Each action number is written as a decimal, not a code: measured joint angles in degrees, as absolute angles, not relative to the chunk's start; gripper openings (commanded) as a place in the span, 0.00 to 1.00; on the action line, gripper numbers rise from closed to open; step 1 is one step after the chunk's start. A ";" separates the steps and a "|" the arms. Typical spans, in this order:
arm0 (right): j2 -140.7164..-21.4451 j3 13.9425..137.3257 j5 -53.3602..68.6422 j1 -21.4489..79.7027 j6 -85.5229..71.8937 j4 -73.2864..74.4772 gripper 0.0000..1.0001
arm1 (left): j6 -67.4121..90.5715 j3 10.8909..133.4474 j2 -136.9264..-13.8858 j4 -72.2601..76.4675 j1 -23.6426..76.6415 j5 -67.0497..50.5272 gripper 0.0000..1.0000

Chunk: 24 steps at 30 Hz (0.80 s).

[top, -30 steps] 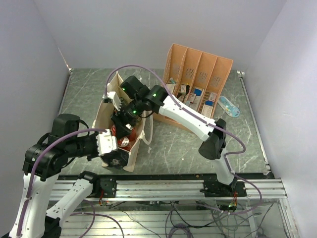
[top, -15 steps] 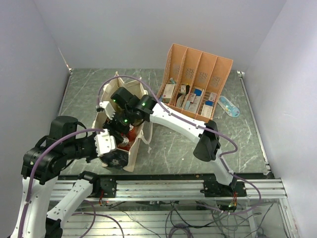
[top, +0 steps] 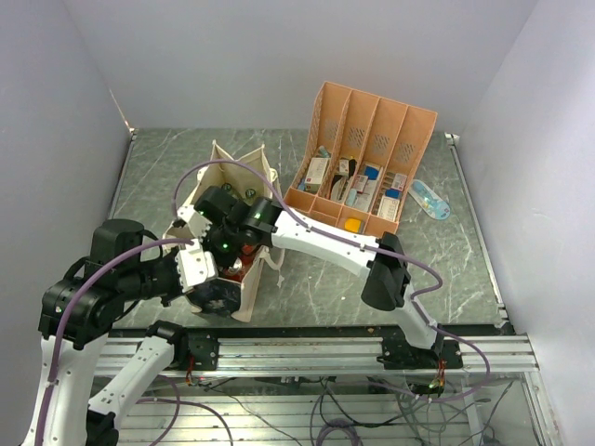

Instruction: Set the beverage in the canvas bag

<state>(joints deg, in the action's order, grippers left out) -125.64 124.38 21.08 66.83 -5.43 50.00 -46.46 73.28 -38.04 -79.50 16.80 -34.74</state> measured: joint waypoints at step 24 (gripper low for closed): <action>-126.91 121.91 13.37 69.21 -8.80 49.01 0.00 | -45.78 72.90 -37.67 -79.00 15.57 -34.81 0.07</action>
